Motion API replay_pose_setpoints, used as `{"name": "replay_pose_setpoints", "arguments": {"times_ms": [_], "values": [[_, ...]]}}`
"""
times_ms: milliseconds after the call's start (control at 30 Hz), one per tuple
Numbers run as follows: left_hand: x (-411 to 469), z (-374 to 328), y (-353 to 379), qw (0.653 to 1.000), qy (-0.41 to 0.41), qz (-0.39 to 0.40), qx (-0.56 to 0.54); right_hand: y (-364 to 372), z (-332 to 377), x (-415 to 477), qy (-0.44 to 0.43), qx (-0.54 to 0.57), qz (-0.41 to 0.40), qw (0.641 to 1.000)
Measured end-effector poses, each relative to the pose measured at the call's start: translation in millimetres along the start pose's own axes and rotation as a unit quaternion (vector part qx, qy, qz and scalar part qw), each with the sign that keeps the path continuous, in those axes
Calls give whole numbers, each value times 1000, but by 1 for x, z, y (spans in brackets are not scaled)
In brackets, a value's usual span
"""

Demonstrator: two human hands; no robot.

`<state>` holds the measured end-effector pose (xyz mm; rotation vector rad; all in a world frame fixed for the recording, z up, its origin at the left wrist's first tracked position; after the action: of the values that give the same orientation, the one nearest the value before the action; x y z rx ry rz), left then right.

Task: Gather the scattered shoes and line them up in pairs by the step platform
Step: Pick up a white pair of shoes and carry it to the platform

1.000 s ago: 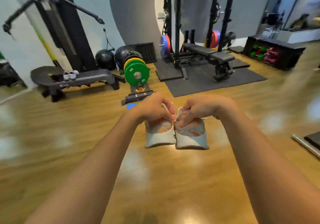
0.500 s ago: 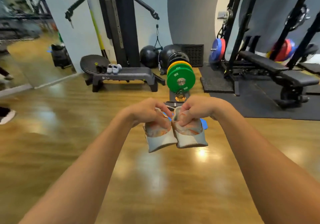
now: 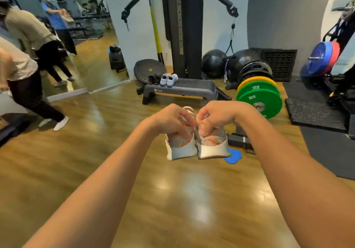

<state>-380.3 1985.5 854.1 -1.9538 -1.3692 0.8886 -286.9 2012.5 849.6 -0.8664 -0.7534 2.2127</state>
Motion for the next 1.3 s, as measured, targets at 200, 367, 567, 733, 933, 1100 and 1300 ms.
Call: {"name": "replay_pose_setpoints", "arguments": {"times_ms": [200, 367, 567, 733, 933, 1100, 1300], "values": [[140, 88, -69, 1000, -3, 2, -9, -55, -7, 163, 7, 7, 76, 997], [264, 145, -132, 1000, 4, 15, 2, -120, -17, 294, 27, 24, 46, 998], [417, 195, -196, 997, 23, 14, 68, -201, -33, 441, 33, -31, 2, 999], [531, 257, -243, 998, 1, 31, 61, -258, -55, 579, 33, -47, 16, 998], [649, 334, -318, 993, -34, 2, 113, -314, -55, 733, 22, -49, 27, 998], [765, 395, -350, 975, -15, 15, 219, -354, -73, 852, 25, -56, 17, 998], [916, 449, -366, 938, 60, 33, 341, -406, -120, 972, 79, -92, -35, 992]]}}
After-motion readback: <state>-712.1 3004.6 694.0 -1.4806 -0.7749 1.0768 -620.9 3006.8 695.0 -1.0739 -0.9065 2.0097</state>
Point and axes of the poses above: each hand's wrist, its own x-axis towards the middle knuckle, its own y-axis out of the palm, z = x × y, the point moved 10 cm from there along x, towards the middle knuckle, and after that the axes turned 8 degrees about x, right-handed, at the moved point
